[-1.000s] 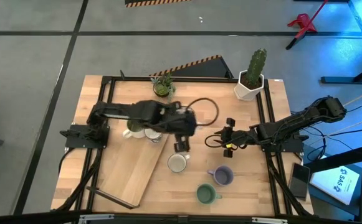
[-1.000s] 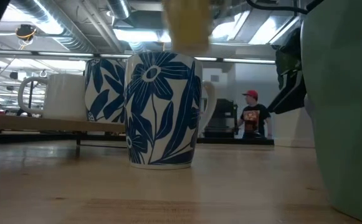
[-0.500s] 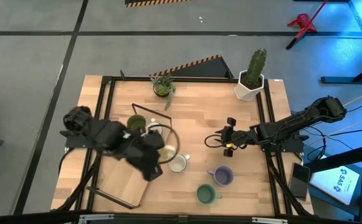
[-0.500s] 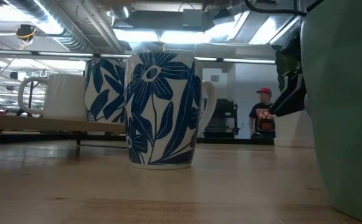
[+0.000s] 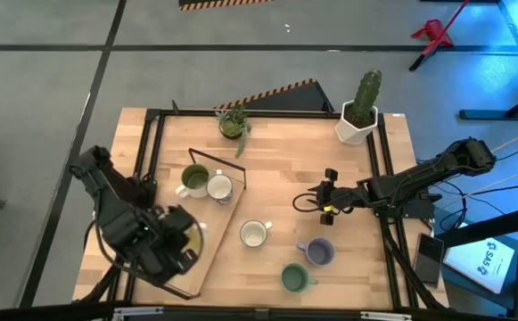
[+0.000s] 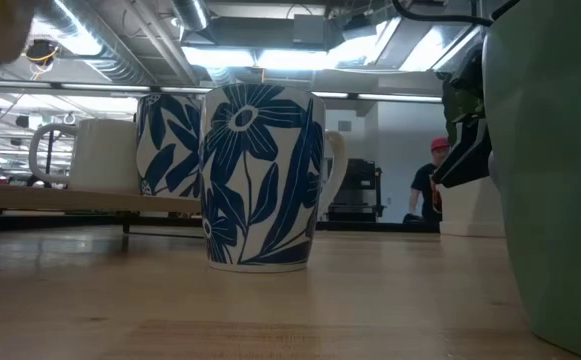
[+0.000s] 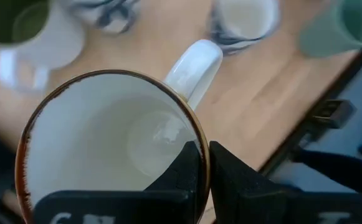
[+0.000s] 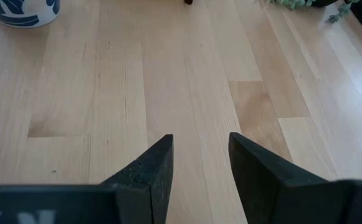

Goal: Place coffee mugs
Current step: Put the yellow and white mug on the shelf

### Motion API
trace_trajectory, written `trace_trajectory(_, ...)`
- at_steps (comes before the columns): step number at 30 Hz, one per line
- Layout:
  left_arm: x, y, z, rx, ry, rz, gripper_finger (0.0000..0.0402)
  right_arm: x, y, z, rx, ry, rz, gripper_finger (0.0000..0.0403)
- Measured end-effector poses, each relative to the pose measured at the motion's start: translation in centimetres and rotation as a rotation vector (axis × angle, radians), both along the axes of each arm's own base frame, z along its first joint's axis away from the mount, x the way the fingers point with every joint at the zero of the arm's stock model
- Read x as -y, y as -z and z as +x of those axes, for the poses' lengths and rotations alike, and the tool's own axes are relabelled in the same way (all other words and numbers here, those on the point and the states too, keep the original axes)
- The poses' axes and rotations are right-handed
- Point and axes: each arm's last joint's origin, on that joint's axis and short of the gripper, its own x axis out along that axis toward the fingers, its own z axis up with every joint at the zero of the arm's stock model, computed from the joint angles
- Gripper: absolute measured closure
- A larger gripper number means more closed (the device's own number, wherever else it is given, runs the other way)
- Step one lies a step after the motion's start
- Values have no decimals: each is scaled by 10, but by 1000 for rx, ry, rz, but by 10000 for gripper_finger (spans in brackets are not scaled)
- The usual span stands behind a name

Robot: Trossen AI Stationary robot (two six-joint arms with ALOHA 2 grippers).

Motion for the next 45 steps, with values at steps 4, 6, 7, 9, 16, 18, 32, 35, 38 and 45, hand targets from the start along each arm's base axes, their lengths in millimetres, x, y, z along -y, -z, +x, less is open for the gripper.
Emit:
trace_trajectory(4,-16,25,-24,-34,-105,38,388,0,0,0,0,0,-1,260)
trace_trajectory(6,-24,37,-32,-52,-149,59,388,0,0,0,0,0,-1,260)
trace_trajectory(7,-28,41,-36,-60,-156,66,388,0,0,0,0,0,-1,260)
trace_trajectory(9,-33,50,-41,-78,-161,80,388,0,0,0,0,0,-1,260)
trace_trajectory(16,-42,71,-38,-93,-196,109,388,0,0,0,0,1,0,260)
trace_trajectory(18,-44,76,-34,-85,-210,110,388,0,0,0,0,2,-1,260)
trace_trajectory(32,-56,90,-9,-81,-250,128,388,0,0,0,1,5,-1,260)
trace_trajectory(35,-55,94,-3,-87,-232,127,388,0,0,0,1,4,-1,260)
trace_trajectory(38,-54,99,1,-111,-228,132,388,0,0,0,1,5,-1,260)
trace_trajectory(45,-51,105,3,-165,-207,131,388,0,0,0,0,3,0,260)
